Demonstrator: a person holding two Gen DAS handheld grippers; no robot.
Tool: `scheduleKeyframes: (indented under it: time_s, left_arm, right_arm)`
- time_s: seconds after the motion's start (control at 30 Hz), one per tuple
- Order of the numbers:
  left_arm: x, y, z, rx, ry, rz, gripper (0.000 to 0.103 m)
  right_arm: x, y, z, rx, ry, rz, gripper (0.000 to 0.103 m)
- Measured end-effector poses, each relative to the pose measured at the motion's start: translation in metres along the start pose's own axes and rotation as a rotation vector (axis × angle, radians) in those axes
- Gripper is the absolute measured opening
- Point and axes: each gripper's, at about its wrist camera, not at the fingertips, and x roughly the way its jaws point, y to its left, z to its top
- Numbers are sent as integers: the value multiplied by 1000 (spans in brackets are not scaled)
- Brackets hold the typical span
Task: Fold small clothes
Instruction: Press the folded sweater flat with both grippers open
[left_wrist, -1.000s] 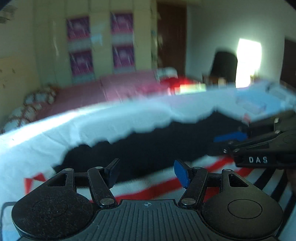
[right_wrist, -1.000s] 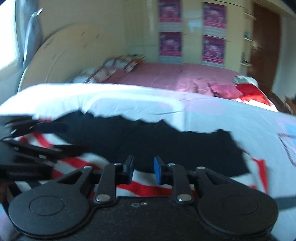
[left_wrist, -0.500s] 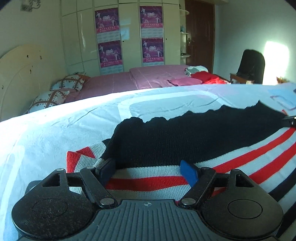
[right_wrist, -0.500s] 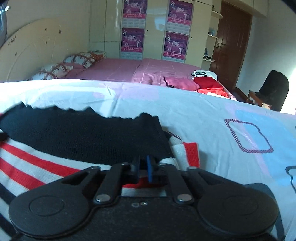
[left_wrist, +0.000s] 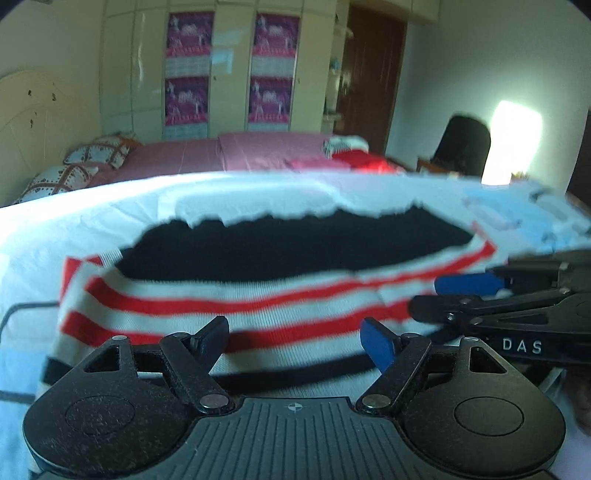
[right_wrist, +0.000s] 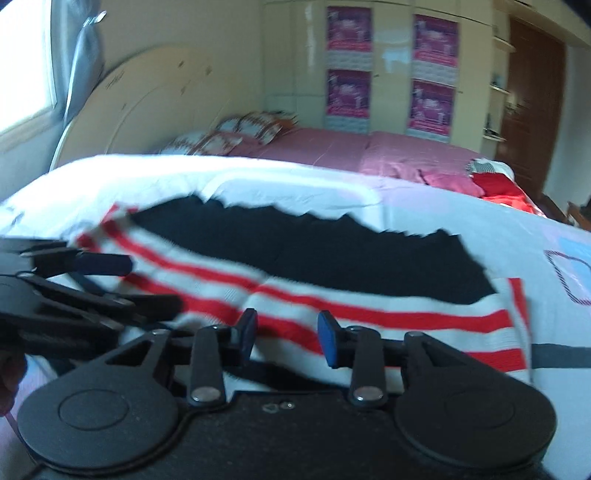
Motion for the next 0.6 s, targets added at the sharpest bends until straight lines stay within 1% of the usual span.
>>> scheduleKeyframes:
  time_s: [0.03,0.1,0.2,0.3,0.37,0.4,0.43,0.47,0.53,0.6]
  left_arm:
    - [0,-2,-4,17,-9,11,78]
    - [-5,5,-8,8,-15,37,78]
    - [-15,29,-12,-19,-11,96,78]
    - [-29,61,-22,-73,-10,128,78]
    - [-35,71,-25,-77,-8,140,78]
    - [-36,75,-25,-79,-4,144,78]
    - [-39,74,-23,-87,-2,148,78]
    - [-45,72,-21,-95,-11,154,78]
    - [-57,61,-19,-97,-40,144,78]
    - [-67,46,-21,-84,-54,121,78]
  right_arm:
    - [2,2,-3,-23,4,-14,40]
    - [0,-3,-7,-38,9,-56,43]
    - [-10,-34,-17,18,17,-153,45]
    - [-26,-75,-31,108,21,-192,45]
    - [-33,-91,-39,133,25,-232,45]
    - [-35,-97,-42,147,31,-229,44]
    - [-38,-97,-41,158,32,-226,41]
    - [-43,-95,-39,164,27,-228,41]
    - [-58,-83,-36,179,-23,-196,42]
    - [-68,-60,-35,176,-41,-144,42]
